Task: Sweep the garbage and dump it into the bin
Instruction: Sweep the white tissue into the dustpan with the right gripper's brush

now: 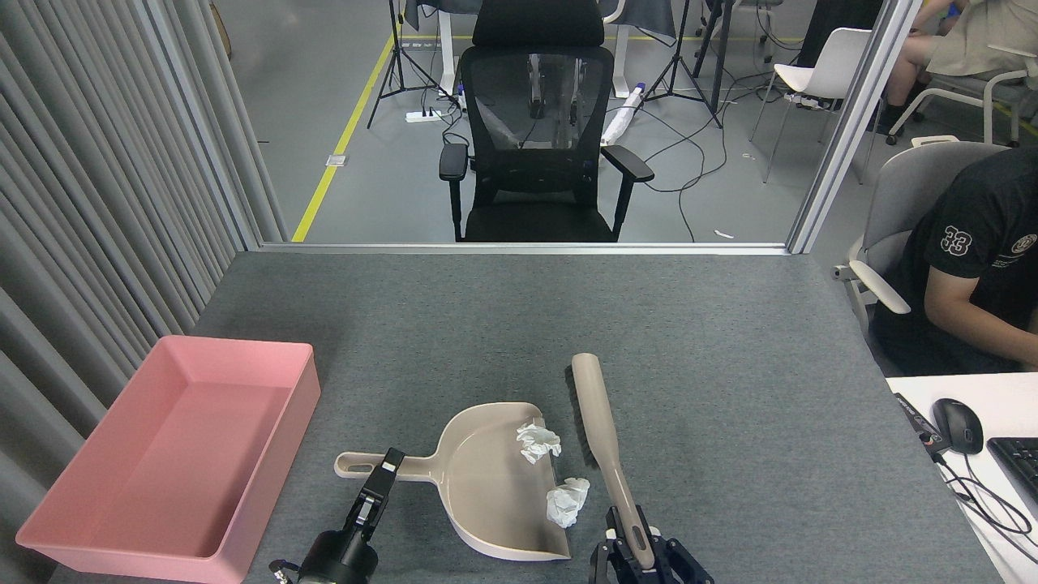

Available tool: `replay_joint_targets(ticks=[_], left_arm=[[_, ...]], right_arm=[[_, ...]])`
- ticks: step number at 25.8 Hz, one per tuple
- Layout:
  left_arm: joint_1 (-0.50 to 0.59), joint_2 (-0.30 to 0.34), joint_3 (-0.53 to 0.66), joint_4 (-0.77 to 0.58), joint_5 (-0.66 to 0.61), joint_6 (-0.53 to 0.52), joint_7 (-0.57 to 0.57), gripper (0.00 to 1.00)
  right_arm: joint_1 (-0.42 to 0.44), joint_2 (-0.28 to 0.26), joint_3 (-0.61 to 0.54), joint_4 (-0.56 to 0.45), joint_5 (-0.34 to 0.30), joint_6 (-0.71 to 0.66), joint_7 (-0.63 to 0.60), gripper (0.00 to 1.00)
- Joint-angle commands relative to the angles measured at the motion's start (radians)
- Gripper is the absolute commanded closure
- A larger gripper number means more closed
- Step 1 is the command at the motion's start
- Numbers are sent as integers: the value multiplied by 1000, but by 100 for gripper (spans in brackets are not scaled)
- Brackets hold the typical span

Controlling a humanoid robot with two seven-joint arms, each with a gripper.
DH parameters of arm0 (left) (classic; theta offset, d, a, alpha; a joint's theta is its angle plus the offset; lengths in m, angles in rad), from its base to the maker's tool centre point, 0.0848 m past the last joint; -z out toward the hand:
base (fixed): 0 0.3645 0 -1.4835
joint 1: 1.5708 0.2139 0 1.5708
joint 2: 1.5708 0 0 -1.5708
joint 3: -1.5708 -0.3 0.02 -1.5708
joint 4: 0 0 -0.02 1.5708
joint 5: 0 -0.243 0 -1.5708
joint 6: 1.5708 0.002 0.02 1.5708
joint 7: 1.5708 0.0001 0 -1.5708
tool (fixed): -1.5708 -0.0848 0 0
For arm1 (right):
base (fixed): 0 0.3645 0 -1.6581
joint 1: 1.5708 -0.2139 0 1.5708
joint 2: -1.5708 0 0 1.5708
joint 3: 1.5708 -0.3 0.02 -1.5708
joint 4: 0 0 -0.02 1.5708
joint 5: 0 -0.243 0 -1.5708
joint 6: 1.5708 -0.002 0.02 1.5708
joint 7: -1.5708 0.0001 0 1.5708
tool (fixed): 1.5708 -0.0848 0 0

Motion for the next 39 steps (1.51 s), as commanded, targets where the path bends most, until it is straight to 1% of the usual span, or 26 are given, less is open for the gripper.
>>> replay_joint_targets(ticks=[1, 4, 9, 15, 19, 23, 25, 27, 30, 32, 37, 39], left_arm=[[1, 1, 0, 2, 0, -7, -11, 82], [1, -4, 0, 2, 0, -7, -17, 82], [2, -4, 0, -2, 0, -5, -17, 82], [14, -4, -6, -8, 0, -7, -17, 82], [16, -4, -9, -10, 0, -11, -22, 82], [16, -4, -8, -8, 0, -16, -39, 82], [16, -4, -8, -8, 0, -16, -39, 82], [16, -4, -8, -8, 0, -17, -39, 82], [16, -4, -8, -8, 0, -17, -39, 81], [16, -4, -8, -7, 0, -16, -39, 82], [14, -5, -6, -4, 14, -17, -40, 81], [14, -5, -9, -8, 12, -17, -39, 81]], right_arm=[[7, -5, -58, 53, 36, 24, 0, 100], [43, -20, -58, 76, 38, 21, -10, 100], [43, -19, -49, 87, 33, 30, -13, 100], [36, -12, 35, 158, 29, 61, -17, 100], [30, 0, 92, 164, 29, 73, -23, 100], [-7, 20, 156, 168, 12, 88, -23, 100], [-39, 34, 176, 178, -6, 88, -23, 100], [-68, 46, 192, 187, -8, 85, -25, 100], [-76, 55, 250, 185, -10, 101, -27, 100], [-76, 50, 278, 173, -8, 127, -30, 100], [-66, 40, 230, 93, -22, 139, -45, 100], [-66, 37, 219, 89, -22, 151, -45, 100]])
